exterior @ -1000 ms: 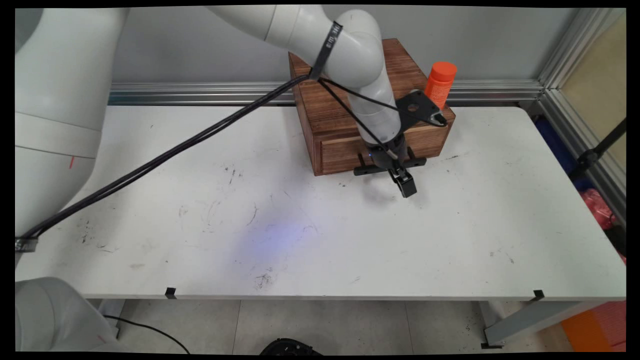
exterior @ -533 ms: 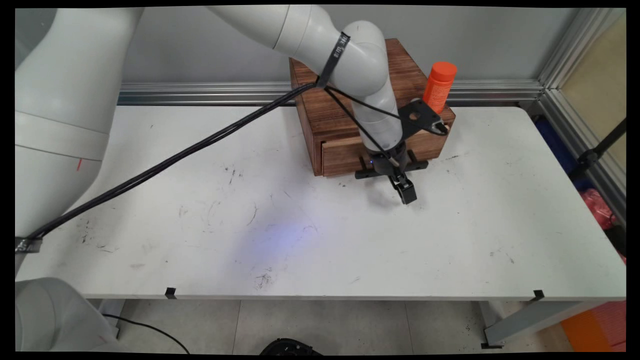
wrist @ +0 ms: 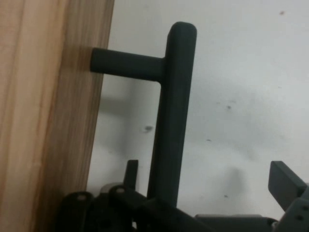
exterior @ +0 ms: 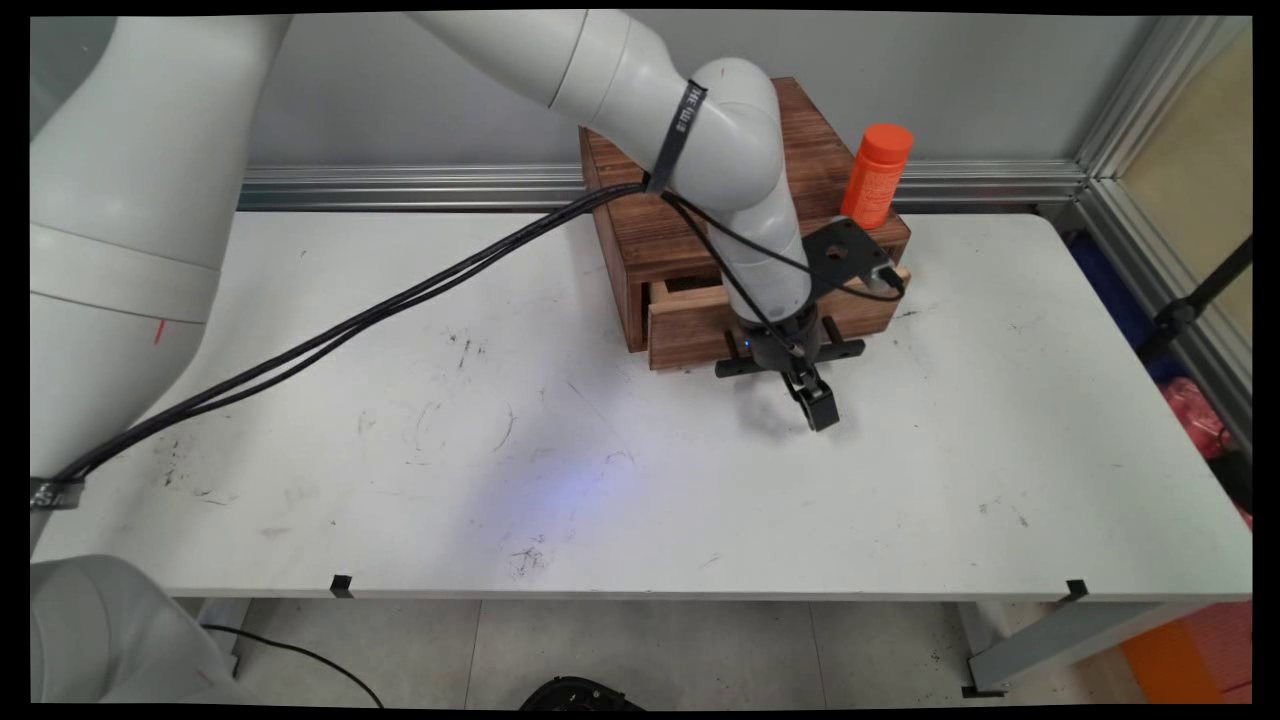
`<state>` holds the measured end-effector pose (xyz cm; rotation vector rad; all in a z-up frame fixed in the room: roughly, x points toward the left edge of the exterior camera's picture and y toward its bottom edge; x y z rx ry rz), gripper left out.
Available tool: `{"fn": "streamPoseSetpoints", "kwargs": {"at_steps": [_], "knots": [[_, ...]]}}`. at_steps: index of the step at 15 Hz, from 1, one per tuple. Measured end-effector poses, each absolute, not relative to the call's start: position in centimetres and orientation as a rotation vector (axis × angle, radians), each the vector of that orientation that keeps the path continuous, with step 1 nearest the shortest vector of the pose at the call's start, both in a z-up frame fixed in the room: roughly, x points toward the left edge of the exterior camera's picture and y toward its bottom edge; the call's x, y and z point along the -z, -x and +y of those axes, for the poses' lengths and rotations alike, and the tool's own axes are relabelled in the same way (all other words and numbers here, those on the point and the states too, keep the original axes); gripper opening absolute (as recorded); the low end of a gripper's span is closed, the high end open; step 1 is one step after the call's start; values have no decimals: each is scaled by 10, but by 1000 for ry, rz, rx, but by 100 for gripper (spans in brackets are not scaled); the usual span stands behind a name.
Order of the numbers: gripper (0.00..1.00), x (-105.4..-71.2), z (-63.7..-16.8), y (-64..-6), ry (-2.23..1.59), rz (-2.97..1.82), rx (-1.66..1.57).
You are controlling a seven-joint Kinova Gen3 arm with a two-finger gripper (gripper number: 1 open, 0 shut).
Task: Open the drawer
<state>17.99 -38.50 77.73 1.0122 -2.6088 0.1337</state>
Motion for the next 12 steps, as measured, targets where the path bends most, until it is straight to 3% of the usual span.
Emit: {"fn": "streamPoseSetpoints", "kwargs": {"at_steps": [12], "knots": [[100,-775,-339,-161,-949,-2633,-77]]}}
